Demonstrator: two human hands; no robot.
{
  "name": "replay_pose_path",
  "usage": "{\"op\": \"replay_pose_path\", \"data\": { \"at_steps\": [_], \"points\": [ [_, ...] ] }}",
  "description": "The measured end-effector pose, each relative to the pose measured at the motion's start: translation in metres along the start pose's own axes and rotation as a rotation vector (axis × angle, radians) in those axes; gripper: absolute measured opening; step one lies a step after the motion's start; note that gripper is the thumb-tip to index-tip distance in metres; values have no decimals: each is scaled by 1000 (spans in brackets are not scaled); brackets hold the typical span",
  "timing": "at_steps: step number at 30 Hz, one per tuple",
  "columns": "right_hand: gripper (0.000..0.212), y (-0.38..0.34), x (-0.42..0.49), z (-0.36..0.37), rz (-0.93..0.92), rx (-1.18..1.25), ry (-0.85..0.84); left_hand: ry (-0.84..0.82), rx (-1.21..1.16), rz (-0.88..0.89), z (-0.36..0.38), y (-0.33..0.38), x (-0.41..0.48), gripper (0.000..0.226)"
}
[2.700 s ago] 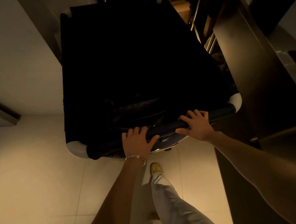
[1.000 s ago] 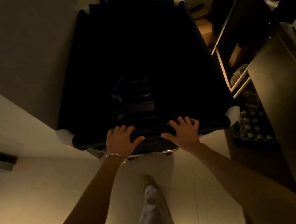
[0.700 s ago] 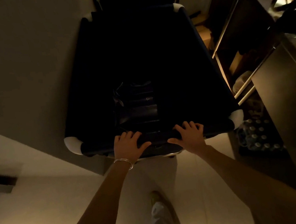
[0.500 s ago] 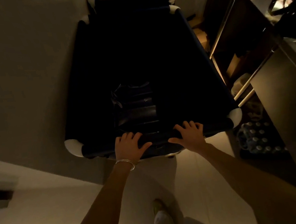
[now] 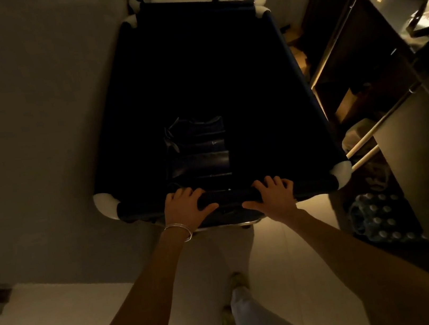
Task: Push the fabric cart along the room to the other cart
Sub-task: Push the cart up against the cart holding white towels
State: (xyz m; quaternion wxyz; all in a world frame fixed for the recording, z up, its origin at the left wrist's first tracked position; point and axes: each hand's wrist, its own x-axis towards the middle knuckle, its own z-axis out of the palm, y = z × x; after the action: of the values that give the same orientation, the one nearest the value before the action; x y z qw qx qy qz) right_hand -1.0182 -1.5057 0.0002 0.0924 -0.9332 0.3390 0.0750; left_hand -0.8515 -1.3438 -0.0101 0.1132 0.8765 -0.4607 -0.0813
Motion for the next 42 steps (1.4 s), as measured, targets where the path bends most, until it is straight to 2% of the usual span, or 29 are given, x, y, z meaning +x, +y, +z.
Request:
{"op": "replay_pose_path", "data": {
  "at_steps": [2, 5, 7, 10, 13, 20, 30, 34, 42],
  "points": [
    [67, 3, 8, 3, -34, 6, 51, -1, 18, 6, -2, -2, 8, 94],
    [51, 3, 16, 8, -47, -15, 141, -13, 36, 13, -5, -5, 19, 102],
    [50, 1, 18, 10, -39, -25, 164, -61, 66, 16, -7, -8, 23, 96],
    [51, 0, 18, 14, -35, -39, 190, -87, 79, 41, -9, -10, 25, 75],
    [50, -1, 17, 17, -37, -33, 194, -217, 150, 59, -10, -13, 30, 60],
    [52, -25, 4, 18, -25, -30, 237, -288, 146, 68, -21, -31, 20, 58],
    [53, -100, -28, 29, 8, -31, 229, -332, 180, 88, -53, -85, -20, 58],
    [49, -100, -43, 35, 14, -26, 210, -331, 126, 102, -45, -86, -37, 56],
    [56, -103, -59, 41, 16, -84, 222, -244, 85, 125, -34, -92, -58, 56]
  ]
}}
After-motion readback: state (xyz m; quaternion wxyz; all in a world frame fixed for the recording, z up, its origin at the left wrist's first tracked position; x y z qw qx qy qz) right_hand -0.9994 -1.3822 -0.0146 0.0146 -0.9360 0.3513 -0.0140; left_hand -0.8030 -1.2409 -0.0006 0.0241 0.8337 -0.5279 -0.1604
